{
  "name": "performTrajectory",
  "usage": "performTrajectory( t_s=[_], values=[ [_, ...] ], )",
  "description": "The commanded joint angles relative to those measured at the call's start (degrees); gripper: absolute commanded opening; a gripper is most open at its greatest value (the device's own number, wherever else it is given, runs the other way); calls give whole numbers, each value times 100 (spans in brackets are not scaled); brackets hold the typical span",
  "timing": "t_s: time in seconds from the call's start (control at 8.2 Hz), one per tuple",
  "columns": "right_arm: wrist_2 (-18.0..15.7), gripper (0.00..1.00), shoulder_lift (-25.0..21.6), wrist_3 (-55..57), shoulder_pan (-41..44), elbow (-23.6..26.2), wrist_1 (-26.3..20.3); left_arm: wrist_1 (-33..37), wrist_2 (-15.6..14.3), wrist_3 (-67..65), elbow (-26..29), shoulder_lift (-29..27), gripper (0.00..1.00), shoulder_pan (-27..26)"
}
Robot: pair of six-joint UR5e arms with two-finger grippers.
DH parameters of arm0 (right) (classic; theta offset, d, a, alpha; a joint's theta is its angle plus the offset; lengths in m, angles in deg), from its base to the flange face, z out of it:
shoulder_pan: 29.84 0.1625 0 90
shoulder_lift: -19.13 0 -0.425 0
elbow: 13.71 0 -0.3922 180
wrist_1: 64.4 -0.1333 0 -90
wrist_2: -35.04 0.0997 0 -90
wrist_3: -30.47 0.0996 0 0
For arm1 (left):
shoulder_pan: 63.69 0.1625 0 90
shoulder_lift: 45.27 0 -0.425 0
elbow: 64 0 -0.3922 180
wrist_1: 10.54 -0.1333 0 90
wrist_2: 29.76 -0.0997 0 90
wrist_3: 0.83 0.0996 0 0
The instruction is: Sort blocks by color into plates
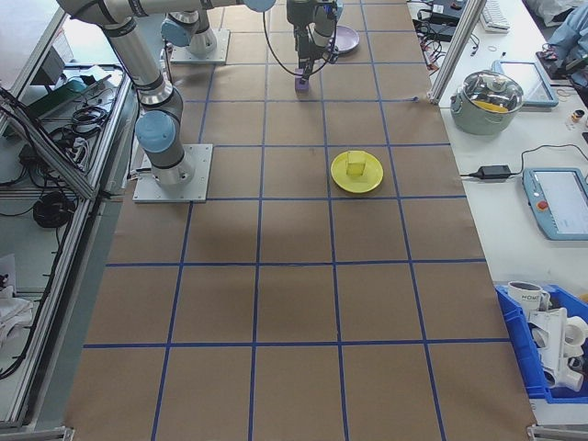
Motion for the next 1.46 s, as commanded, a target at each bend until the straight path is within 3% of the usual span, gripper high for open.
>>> performTrajectory(
  t_s=[0.0,0.12,0.37,0.49,0.61,1.34],
  values=[
    [-50,100,7,11,0,8,-46,758,-117,69,141,427,0,185],
    [-32,100,8,-6,0,8,-72,1024,-492,104,394,734,0,456],
    [-6,100,17,2,0,8,-46,1202,-557,820,939,930,0,1132],
    [-49,100,17,-6,0,17,-55,1185,-853,1234,1159,826,0,1492],
    [-24,100,25,2,0,17,6,1115,-952,1334,1283,686,0,1774],
    [-6,100,-465,-24,9,228,-2,44,-988,2354,1354,-88,0,2454]
  ],
)
